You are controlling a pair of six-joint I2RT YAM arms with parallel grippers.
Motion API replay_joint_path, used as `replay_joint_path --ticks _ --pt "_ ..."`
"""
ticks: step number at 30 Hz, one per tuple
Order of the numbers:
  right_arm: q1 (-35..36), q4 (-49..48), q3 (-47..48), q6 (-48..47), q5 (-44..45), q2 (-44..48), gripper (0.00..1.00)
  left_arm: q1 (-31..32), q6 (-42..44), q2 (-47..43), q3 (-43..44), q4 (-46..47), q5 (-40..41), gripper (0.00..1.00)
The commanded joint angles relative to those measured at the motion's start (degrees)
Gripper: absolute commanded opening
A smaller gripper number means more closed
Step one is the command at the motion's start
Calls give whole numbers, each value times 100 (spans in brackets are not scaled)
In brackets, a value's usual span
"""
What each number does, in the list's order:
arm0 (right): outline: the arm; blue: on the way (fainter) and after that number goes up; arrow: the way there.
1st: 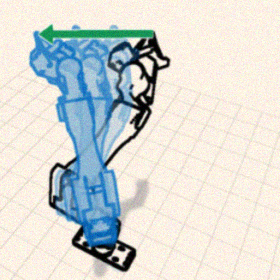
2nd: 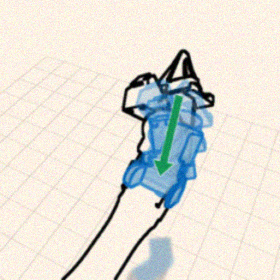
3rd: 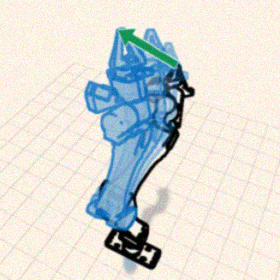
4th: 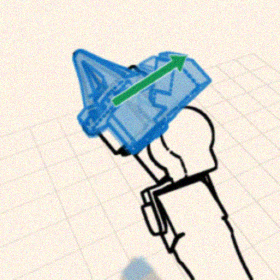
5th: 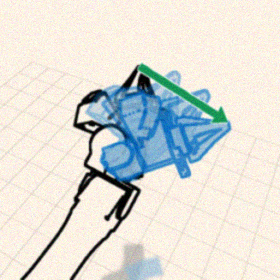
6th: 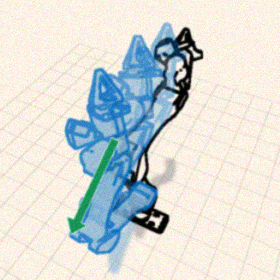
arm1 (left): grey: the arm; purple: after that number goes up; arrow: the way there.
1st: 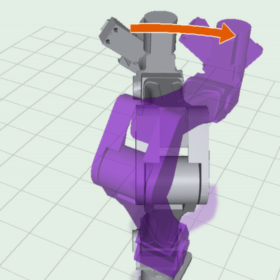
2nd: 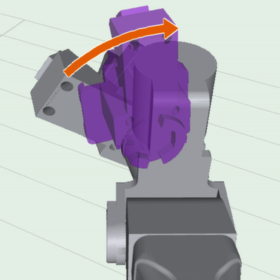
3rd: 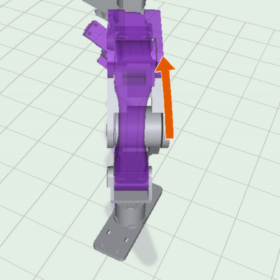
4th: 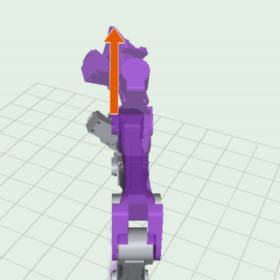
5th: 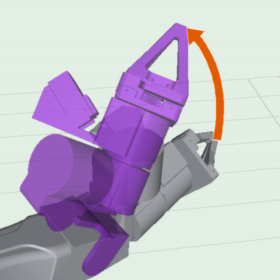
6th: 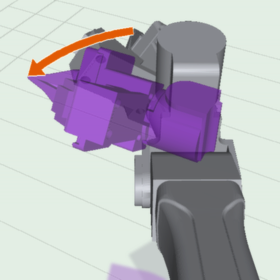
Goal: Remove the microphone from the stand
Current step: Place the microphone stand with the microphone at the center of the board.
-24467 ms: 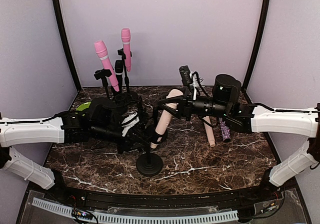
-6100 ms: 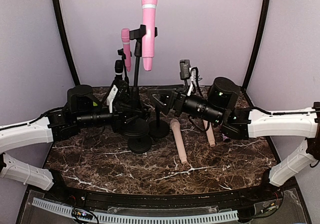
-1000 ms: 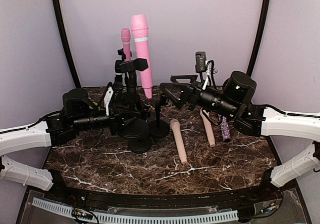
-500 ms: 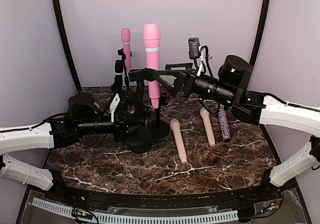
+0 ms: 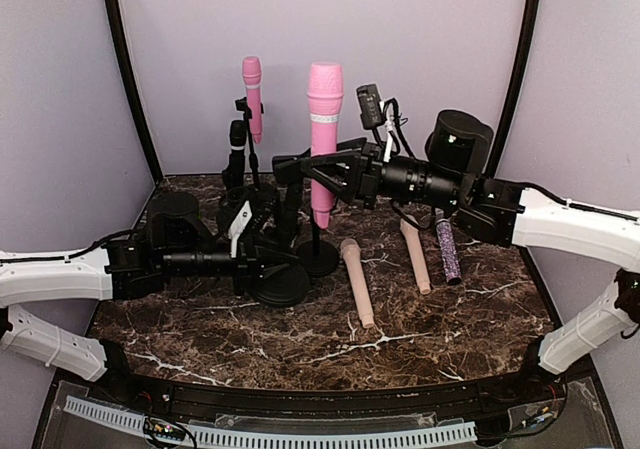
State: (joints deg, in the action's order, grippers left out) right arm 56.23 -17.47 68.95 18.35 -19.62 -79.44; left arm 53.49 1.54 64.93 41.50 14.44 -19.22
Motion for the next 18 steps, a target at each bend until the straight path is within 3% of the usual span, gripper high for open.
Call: replay_joint_path --ticks 1,6,18 --pt "-63 -464 -406 50 -429 283 40 125 336 39 15 562 -132 0" --pt "-59 -497 -803 -31 -584 312 27 232 464 483 -29 790 0 0" --pt "-44 -1170 -1986 -350 114 369 26 500 385 1774 -787 2985 856 4"
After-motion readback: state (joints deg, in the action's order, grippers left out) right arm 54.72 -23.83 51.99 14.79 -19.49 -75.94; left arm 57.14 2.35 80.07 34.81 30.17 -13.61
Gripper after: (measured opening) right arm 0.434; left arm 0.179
